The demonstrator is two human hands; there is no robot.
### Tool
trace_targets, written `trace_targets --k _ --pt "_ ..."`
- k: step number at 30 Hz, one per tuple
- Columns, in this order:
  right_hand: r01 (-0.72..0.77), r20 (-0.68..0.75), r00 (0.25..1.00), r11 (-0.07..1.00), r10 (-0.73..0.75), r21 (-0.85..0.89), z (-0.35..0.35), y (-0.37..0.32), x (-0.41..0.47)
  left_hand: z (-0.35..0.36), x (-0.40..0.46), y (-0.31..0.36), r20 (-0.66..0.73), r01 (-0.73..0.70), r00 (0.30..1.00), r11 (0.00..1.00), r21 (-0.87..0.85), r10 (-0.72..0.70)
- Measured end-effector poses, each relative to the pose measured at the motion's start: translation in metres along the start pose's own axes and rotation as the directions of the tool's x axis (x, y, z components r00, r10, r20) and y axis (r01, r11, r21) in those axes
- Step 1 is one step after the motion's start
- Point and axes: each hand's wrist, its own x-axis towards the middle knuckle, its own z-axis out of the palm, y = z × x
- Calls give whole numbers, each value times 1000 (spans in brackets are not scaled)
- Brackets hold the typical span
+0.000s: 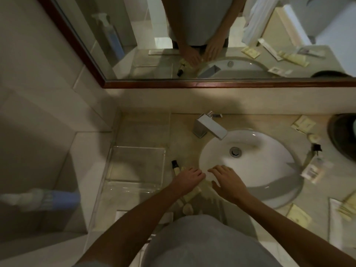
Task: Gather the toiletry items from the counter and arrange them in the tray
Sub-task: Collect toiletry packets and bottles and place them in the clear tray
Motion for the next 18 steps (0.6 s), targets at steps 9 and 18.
trace_targets --k 9,18 --pt "-87 13 996 995 86 47 12 -47 51 -16 -112 -108 -177 309 940 947 89 -291" --pt "-296 197 945 938 261 178 57 -118 112 21 -206 -168 -65 524 850 851 8 -523"
